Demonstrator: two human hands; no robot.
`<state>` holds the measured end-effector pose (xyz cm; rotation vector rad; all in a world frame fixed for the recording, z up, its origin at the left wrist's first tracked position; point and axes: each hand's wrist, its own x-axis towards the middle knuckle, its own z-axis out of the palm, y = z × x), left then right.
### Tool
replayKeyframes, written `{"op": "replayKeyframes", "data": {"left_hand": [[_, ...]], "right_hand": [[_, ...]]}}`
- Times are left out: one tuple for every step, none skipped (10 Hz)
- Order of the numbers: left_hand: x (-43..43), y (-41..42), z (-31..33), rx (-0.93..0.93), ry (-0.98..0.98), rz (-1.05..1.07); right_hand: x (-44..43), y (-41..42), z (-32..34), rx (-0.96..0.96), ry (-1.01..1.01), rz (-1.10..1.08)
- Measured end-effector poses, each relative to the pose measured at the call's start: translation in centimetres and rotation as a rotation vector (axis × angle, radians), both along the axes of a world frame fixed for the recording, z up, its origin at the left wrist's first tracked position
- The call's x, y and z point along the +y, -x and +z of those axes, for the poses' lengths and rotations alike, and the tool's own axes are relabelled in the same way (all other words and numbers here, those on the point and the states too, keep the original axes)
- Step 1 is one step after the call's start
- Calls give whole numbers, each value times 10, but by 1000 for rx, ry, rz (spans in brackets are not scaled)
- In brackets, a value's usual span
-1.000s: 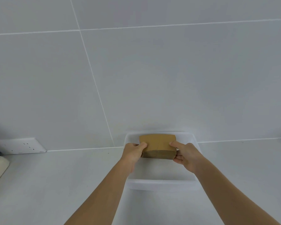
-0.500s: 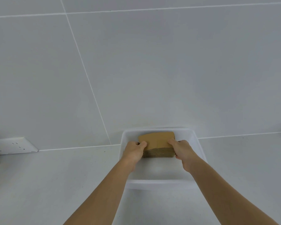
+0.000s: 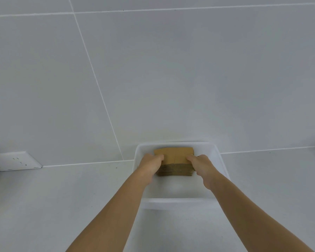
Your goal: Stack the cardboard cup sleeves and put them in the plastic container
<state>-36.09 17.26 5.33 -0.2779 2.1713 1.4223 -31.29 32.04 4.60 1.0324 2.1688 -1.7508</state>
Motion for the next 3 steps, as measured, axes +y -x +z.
{"op": "replayKeyframes", "data": {"left_hand": [[0, -2, 6, -23, -12, -12], [-4, -3, 10, -34, -7, -32], [-7, -7, 19, -9, -4, -38]], "right_hand": [[1, -2, 3, -2, 27, -5], [5, -5, 4, 12, 51, -15], [10, -8, 10, 15, 7, -23]]}}
